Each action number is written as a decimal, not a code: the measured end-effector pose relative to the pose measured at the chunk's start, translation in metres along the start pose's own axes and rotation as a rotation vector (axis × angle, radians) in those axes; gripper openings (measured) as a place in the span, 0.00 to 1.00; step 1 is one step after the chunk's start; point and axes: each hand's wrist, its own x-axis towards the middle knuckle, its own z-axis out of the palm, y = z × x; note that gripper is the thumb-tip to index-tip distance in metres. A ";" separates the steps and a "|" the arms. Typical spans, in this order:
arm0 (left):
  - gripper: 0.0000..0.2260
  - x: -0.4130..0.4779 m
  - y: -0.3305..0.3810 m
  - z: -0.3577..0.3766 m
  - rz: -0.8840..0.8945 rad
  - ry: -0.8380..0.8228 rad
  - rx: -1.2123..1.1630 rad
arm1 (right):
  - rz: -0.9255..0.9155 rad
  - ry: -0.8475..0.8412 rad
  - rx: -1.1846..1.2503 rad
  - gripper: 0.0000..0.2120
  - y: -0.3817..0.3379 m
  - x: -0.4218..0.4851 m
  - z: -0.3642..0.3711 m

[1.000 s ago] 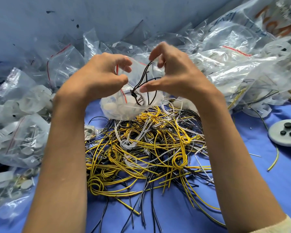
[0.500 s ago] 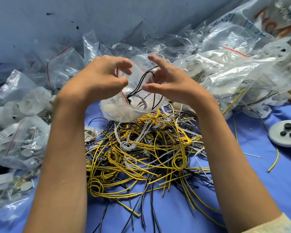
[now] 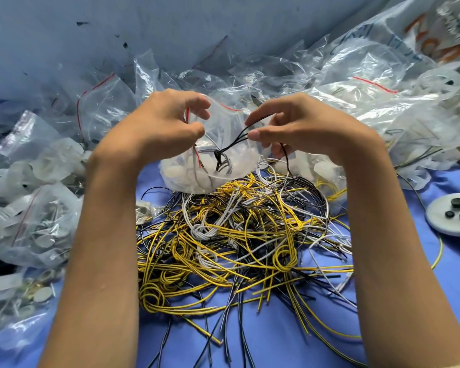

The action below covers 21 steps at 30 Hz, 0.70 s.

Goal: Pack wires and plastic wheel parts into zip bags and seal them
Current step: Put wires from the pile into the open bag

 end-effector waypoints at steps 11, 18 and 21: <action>0.18 0.005 0.001 0.003 0.026 -0.022 0.039 | -0.007 0.230 0.152 0.10 -0.014 0.012 0.019; 0.18 0.005 0.000 0.005 0.023 -0.015 0.050 | -0.051 0.201 0.139 0.04 -0.018 0.011 0.023; 0.18 0.005 0.000 0.004 0.023 -0.009 0.040 | -0.047 0.124 0.170 0.03 -0.020 0.012 0.028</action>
